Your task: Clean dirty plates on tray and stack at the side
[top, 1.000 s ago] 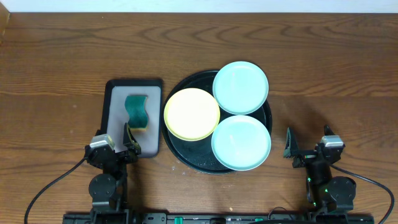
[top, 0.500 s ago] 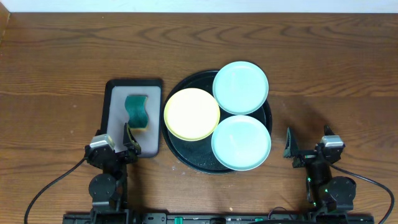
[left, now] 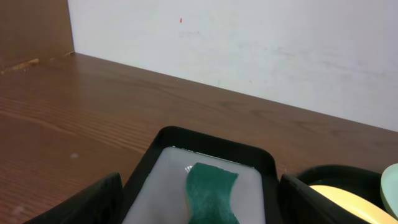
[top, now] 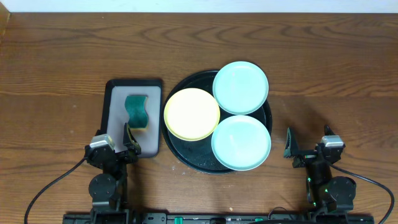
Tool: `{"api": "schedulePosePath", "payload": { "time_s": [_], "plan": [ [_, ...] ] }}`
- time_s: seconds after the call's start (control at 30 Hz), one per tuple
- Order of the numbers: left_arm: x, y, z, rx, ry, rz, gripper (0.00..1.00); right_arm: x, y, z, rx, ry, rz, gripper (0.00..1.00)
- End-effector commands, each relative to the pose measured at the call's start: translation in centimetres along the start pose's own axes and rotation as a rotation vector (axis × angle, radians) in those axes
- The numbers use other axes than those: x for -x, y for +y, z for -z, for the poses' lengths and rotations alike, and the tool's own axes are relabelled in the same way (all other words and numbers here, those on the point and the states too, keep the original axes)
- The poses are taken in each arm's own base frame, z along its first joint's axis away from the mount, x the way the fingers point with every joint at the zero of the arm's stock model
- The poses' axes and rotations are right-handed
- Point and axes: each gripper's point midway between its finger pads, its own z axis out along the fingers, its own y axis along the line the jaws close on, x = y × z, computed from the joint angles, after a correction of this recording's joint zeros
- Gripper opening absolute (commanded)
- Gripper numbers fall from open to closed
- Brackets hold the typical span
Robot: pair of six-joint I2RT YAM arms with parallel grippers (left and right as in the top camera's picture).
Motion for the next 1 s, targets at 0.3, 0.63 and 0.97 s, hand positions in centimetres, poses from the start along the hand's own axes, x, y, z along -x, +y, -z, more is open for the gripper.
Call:
{"api": "schedulePosePath", "payload": {
  "time_s": [0.3, 0.63, 0.97],
  "plan": [
    [-1.5, 0.7, 0.0, 0.028, 0.048, -0.016, 0.79, -0.1, 0.1, 0.0, 0.000, 0.002, -0.008, 0.99],
    [-1.6, 0.5, 0.0, 0.017, 0.051, -0.001, 0.79, 0.0, 0.1, 0.0, 0.000, -0.003, -0.008, 0.99],
    [0.6, -1.2, 0.0, -0.028, 0.187, -0.010, 0.79, 4.7, 2.0, 0.5, 0.093, -0.056, -0.029, 0.99]
  ]
}}
